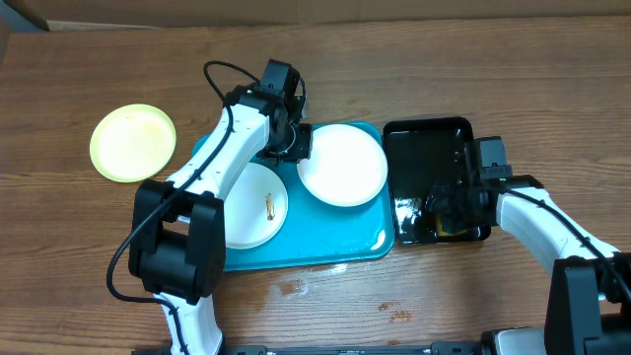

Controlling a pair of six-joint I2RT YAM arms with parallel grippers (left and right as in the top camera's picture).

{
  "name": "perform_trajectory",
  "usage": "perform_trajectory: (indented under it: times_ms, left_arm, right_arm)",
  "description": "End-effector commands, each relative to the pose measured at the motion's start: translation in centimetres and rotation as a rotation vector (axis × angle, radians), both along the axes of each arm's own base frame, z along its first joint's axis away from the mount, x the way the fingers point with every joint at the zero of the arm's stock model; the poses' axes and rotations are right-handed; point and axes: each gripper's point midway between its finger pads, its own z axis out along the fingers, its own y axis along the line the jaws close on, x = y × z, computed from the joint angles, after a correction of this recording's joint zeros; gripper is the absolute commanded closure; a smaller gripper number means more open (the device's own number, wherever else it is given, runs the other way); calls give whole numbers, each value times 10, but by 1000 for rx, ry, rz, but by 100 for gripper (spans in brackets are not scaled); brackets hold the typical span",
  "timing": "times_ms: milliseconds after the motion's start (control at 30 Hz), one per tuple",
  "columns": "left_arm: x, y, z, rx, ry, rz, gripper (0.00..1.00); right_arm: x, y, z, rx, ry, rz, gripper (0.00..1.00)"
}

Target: Clean dirty plates on tray and stack at the side

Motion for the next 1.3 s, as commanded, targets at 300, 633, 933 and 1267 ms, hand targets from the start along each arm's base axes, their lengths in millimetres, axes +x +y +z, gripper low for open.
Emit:
perform_trajectory:
  times_ms: [300, 633, 933, 1267]
  left_arm:
    - [14, 22, 7, 116, -96, 49, 96]
    - [13, 21, -5, 106, -104, 67, 96]
    - [8, 14, -16, 94, -105, 61, 96]
    - [8, 7, -21, 85, -122, 55, 96]
  right_arm:
    - [8, 8, 1, 33, -42, 13, 77]
    - [31, 10, 23, 39, -98, 15, 82]
    - [5, 3, 9, -3, 8, 8, 46]
    - [-14, 0, -5, -19, 60, 10, 48]
